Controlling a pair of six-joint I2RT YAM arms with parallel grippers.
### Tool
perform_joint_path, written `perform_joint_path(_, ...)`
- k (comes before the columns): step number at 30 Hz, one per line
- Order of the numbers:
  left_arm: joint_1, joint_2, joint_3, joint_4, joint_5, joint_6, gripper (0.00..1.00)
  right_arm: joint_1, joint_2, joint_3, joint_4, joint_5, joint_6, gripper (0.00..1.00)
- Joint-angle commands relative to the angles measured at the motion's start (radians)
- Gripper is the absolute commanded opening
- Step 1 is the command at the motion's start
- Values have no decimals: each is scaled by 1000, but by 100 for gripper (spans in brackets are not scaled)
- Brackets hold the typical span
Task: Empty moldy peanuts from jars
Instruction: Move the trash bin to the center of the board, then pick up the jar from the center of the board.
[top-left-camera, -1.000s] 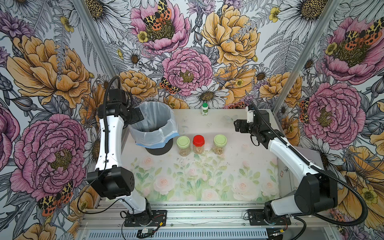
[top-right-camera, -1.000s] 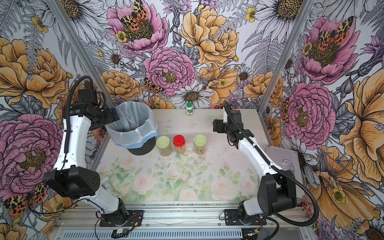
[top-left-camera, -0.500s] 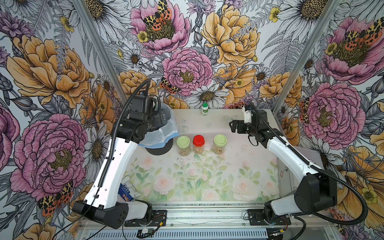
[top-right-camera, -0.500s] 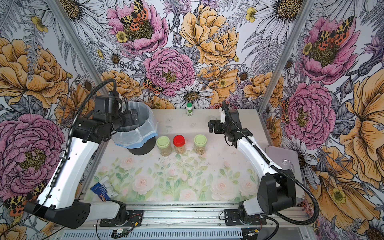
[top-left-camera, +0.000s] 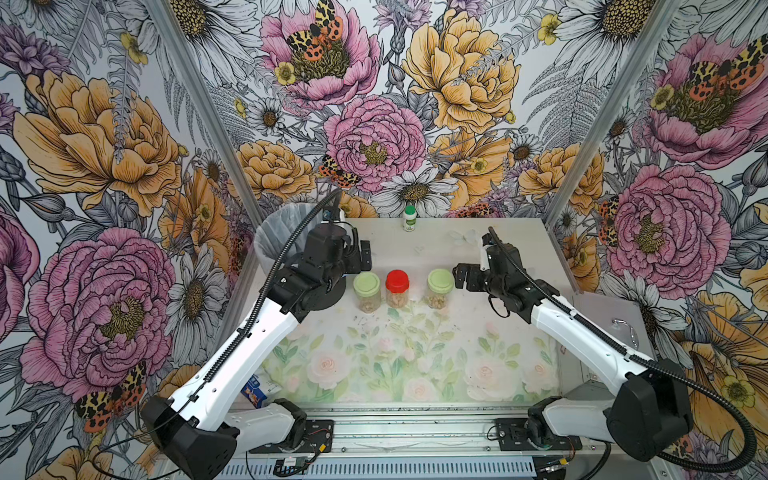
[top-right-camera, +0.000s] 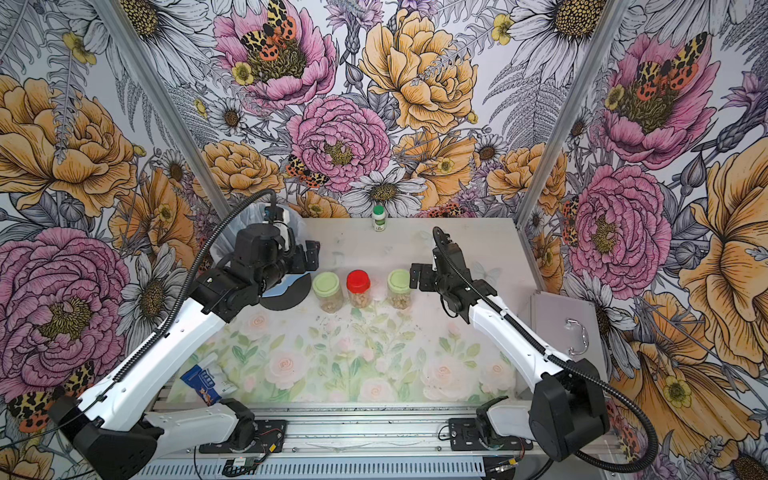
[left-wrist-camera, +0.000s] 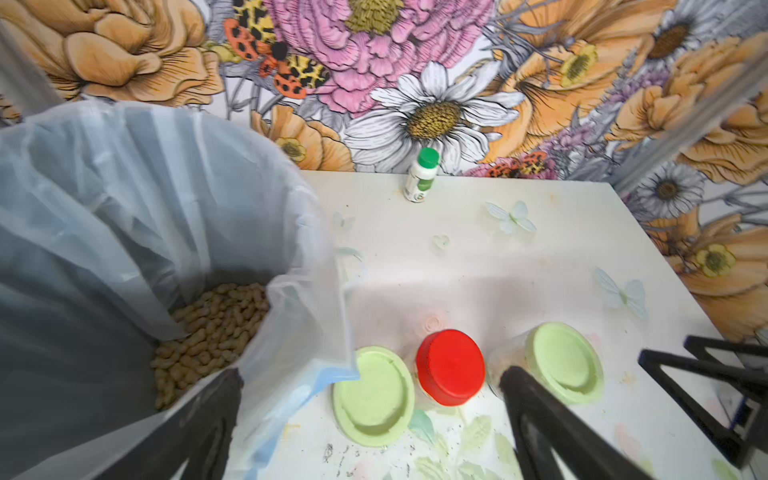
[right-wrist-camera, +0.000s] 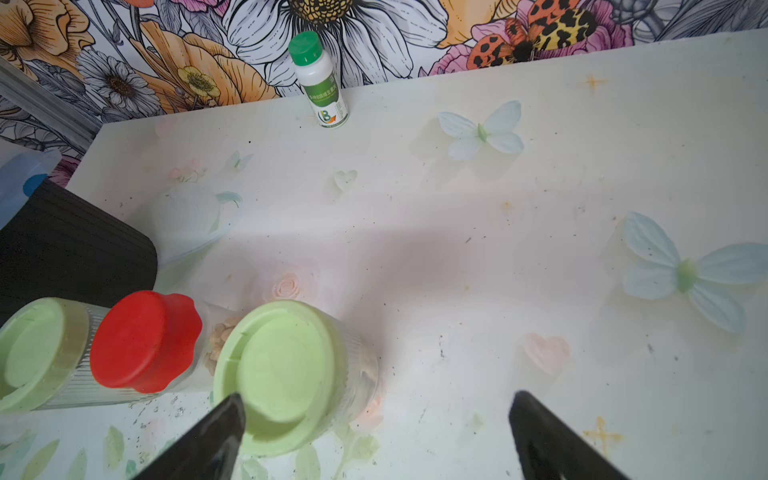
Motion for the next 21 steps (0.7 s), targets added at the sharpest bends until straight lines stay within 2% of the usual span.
perform_joint_path(1,-20,0,-2,74,34,63,99,27,-38,-25,10,-40,55,100)
perform_joint_path(2,-36,-3,-19,95,25,87,99,35,-47,-37,11,-32,70,99)
perform_joint_path(8,-150,36,-56,115,-230,96,99,92,-72,-88,10,37,95,100)
perform_joint_path(11,-182,89,-54,103,-267,113,99,119,-59,-89,9,81,106,100)
perform_joint_path(14,-243,117,-54,112,-360,125,99,151,-44,-88,11,150,122,100)
perform_joint_path(21,-253,94,-75,142,-366,104,99,219,-3,-74,25,194,103,100)
